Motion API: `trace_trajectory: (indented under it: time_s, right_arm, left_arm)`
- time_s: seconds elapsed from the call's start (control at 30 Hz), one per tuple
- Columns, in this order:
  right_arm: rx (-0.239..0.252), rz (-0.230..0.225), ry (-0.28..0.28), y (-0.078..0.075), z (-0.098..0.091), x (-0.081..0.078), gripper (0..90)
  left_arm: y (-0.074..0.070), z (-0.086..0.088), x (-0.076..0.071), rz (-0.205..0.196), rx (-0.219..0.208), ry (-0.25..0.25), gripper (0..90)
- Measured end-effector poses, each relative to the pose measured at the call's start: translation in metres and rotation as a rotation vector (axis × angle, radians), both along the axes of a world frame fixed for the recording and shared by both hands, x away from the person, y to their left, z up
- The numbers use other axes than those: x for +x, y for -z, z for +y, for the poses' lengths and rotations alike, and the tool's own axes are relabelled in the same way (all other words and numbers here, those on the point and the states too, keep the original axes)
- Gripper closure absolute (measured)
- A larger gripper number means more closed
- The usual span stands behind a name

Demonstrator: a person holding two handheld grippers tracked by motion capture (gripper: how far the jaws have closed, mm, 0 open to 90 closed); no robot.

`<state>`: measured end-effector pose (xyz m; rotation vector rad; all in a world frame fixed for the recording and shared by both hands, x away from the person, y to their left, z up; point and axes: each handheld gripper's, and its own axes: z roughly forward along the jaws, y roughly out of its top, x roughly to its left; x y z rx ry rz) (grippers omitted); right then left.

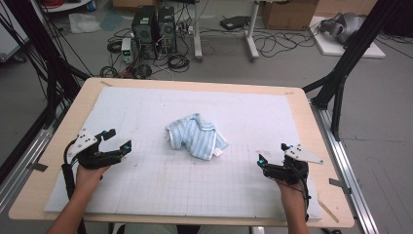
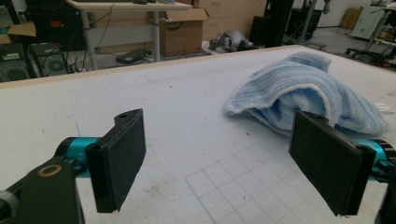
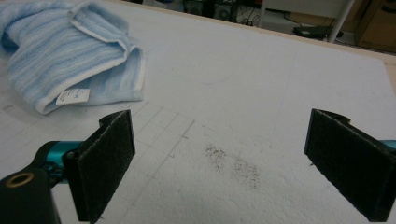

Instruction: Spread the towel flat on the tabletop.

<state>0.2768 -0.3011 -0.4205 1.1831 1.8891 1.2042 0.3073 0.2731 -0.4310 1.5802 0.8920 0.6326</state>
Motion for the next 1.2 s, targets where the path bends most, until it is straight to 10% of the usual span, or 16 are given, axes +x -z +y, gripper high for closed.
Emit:
trace_trajectory:
  time_s: [0.8, 1.2]
  right_arm:
    - [0.016, -0.003, 0.017, 0.002, -0.006, -0.001, 7.8]
    - [0.006, 0.002, 0.007, 0.002, -0.001, -0.002, 7.8]
  left_arm:
    - [0.001, -0.006, -0.001, 0.009, 0.010, 0.011, 20.6]
    - [-0.030, -0.030, 0.002, 0.006, -0.063, 0.060, 18.0]
